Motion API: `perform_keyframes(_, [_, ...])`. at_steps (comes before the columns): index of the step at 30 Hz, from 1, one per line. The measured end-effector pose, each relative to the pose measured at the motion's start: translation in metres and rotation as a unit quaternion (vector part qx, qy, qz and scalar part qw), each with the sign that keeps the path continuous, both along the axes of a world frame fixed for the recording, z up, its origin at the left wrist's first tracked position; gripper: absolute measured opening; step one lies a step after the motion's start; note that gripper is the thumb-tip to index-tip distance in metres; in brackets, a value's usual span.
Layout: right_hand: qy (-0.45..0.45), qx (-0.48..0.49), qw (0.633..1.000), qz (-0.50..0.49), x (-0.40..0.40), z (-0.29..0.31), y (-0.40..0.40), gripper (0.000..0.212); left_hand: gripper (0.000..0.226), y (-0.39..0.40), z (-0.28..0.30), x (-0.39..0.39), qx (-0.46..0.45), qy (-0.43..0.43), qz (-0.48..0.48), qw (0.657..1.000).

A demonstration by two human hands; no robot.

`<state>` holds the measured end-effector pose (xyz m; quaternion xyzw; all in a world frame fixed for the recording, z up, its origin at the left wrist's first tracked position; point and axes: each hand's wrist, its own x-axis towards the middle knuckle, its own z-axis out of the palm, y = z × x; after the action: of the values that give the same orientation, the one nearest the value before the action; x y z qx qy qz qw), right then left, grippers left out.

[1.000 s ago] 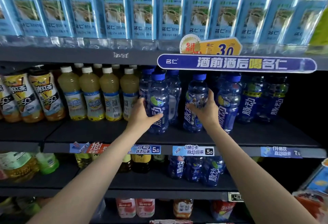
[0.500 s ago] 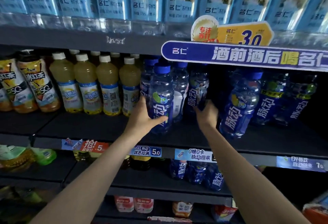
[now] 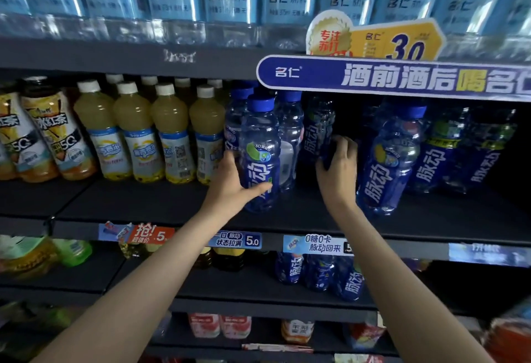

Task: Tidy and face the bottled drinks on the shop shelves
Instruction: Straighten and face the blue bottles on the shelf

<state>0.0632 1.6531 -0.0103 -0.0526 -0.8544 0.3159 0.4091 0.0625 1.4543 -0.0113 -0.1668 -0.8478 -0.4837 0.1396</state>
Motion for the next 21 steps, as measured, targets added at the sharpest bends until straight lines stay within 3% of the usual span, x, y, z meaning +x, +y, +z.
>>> perform_keyframes(3, [0.136, 0.124, 0.982, -0.046, 0.033, 0.011, 0.01, 0.045, 0.072, 0.003, -0.002, 0.002, 0.008, 0.013, 0.012, 1.0])
perform_keyframes(5, [0.147, 0.107, 0.975, -0.131, 0.05, 0.016, 0.027, 0.054, 0.071, 0.006, -0.003, 0.003, 0.015, 0.022, 0.02, 0.999])
perform_keyframes(7, [0.073, 0.018, 0.979, -0.191, 0.061, 0.017, 0.043, 0.071, 0.072, 0.007, -0.003, 0.004, 0.014, 0.024, 0.023, 0.999])
perform_keyframes(10, [-0.093, -0.144, 0.97, -0.171, 0.066, 0.014, 0.051, 0.086, 0.071, 0.007, -0.002, 0.006, 0.013, 0.021, 0.026, 0.999])
perform_keyframes(21, [-0.148, -0.115, 0.982, -0.012, 0.035, 0.014, 0.019, 0.074, 0.069, 0.007, -0.005, 0.002, 0.028, 0.015, 0.019, 0.999])
